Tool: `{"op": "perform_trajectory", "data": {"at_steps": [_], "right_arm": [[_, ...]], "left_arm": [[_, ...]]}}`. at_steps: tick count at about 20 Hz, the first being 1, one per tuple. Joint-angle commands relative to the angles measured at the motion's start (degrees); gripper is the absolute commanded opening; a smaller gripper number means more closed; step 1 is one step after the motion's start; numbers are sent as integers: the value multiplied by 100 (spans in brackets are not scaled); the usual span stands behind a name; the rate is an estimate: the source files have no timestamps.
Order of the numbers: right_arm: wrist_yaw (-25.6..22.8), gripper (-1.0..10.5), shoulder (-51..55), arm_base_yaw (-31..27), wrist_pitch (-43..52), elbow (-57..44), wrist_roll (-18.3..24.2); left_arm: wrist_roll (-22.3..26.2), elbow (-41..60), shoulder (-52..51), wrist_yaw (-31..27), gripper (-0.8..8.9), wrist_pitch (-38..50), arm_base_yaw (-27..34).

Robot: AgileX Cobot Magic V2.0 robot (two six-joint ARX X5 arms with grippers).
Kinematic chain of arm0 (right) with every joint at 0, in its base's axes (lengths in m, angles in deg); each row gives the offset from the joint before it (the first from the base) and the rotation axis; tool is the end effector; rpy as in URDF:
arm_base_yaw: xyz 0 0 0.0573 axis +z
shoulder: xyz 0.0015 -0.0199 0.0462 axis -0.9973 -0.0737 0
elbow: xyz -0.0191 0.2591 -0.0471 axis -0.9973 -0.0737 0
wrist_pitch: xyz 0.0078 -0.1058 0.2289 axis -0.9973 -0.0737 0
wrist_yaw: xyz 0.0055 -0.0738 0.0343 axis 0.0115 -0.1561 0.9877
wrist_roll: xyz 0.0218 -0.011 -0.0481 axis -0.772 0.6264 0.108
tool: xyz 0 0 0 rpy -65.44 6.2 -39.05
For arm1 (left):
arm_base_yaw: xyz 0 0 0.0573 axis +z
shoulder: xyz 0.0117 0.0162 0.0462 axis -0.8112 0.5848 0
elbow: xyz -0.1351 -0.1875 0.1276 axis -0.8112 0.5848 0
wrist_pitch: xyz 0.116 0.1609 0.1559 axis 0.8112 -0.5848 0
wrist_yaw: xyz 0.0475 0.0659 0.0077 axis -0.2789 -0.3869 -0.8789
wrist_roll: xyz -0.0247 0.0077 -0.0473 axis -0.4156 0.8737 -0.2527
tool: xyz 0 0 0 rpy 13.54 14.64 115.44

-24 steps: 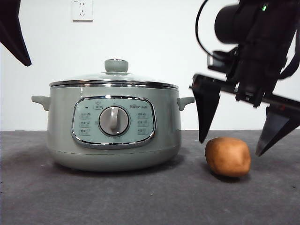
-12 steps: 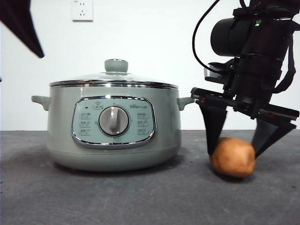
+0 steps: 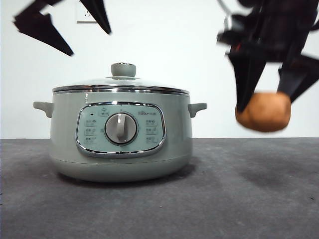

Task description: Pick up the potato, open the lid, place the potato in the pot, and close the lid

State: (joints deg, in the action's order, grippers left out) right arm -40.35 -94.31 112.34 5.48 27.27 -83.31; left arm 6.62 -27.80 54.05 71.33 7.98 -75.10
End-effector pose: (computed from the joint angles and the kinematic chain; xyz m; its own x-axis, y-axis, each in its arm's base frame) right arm 0.2461 0.1266 0.2667 0.2492 0.2417 -0.9378 -0.3010 0.9397 0.1623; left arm 0.2780 -0.1133 0.3478 0.5406 -0.4530 -0.7088 0.4389 0.8708 -0.2218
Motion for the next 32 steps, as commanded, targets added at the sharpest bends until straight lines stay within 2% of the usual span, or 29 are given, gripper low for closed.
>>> {"op": "perform_trajectory", "data": {"at_steps": [1, 4, 9, 11, 17, 18, 24, 30, 32], "right_arm": [[-7, 2, 398, 7, -243, 0, -11], [-232, 2, 901, 7, -721, 0, -4], [-662, 2, 1427, 7, -1211, 0, -2], [-697, 2, 1528, 7, -1276, 0, -4], [-695, 2, 1558, 7, -1283, 0, -9], [-695, 2, 1558, 7, -1283, 0, -9], [-693, 2, 1558, 7, -1252, 0, -11], [-673, -1, 1537, 11, -944, 72, -68], [-442, -3, 1390, 11, -896, 313, -70]], "left_arm": [[61, -282, 505, -306, 688, -2, -225], [153, -632, 1016, -621, 687, 37, -516], [205, -673, 1266, -1318, 672, 262, -962], [245, -673, 1268, -1626, 496, 350, -1080], [374, -671, 1283, -1633, 34, 431, -1058], [372, -671, 1283, -1624, -11, 422, -1023], [374, -678, 1226, -1589, -9, 385, -898], [407, -826, 662, -1602, -9, 341, -850], [498, -826, 417, -1641, -9, 332, -793]]}}
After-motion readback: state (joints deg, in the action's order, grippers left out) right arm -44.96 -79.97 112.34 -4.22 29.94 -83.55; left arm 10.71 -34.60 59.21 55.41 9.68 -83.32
